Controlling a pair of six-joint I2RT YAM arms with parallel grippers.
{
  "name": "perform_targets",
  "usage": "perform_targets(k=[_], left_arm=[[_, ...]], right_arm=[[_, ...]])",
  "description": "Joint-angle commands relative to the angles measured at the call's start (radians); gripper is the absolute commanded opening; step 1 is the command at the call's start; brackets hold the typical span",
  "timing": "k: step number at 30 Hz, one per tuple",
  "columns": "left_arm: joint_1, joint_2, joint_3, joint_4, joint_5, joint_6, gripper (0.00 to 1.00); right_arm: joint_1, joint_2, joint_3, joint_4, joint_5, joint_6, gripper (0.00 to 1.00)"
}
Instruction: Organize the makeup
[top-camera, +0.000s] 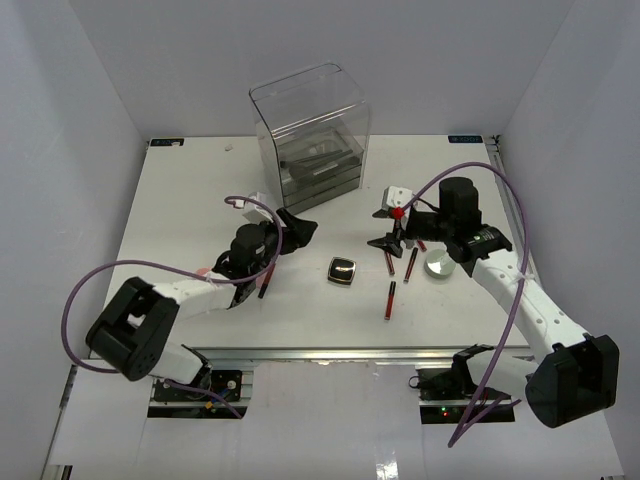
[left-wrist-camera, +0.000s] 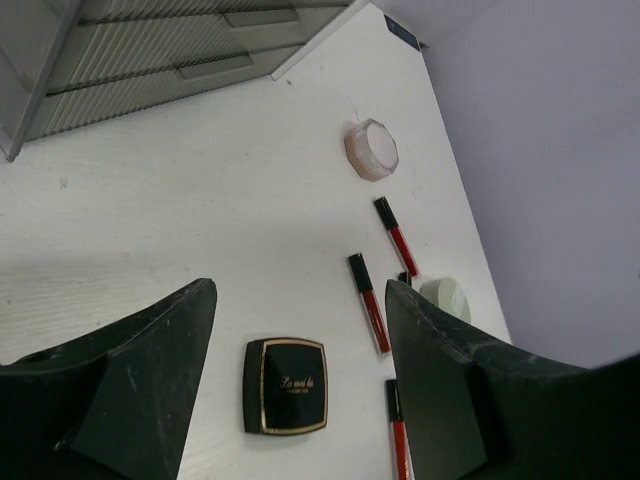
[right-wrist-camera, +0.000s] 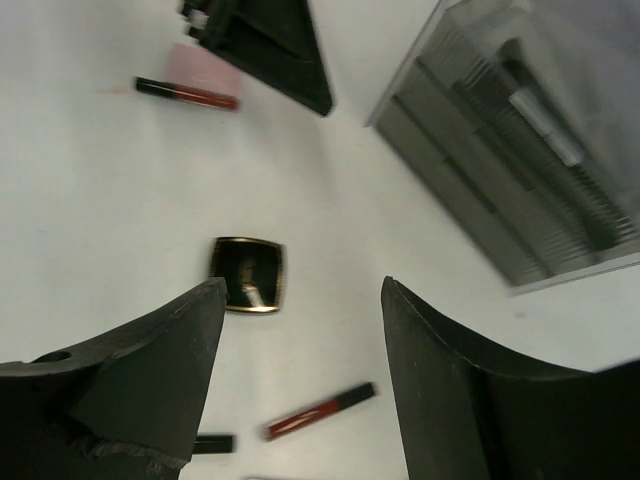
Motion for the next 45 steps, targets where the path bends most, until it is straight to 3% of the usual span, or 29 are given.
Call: perform_targets(k=[1,4,12,18,24,32,39,45], left_arm=[[-0.018,0.16,0.068,0.251,-0.133,-0.254,0.79],[-0.026,0.293,0.137,0.346,-0.184,-0.282,0.79],[-0.027,0.568,0.262,0.585,-0.333,-0.384,0.73],[-0.027,0.658,0.358,0.605,-0.391,-0.422,0.7],[-0.02,0.71,0.421,0.595,-0.412,-0.429,0.64],[-0.001,0.752,0.452,0.539,-0.405,-0.524,0.48],[0.005,0.749,0.469,0.481,-0.408,-0.567,0.51],[0.015,0.75,0.49,0.386,-0.408,-0.643,0.48]], right_arm=[[-0.145,-0.017,-0.081,-0.024,-0.318,0.24,0.7],[-0.236,-0.031,-0.101,-0.017,-0.391,0.252,0.69],[-0.289,-0.059,-0.15,0.017,-0.394,0.26,0.65],[-0.307,-0.1,-0.18,0.046,-0.427,0.266,0.62],[-0.316,-0.117,-0.192,0.057,-0.436,0.265,0.6],[-0.36,-0.153,-0.211,0.083,-0.481,0.288,0.6],[-0.364,-0.158,-0.217,0.094,-0.504,0.303,0.59],[-0.409,-0.165,-0.223,0.112,-0.521,0.326,0.59]])
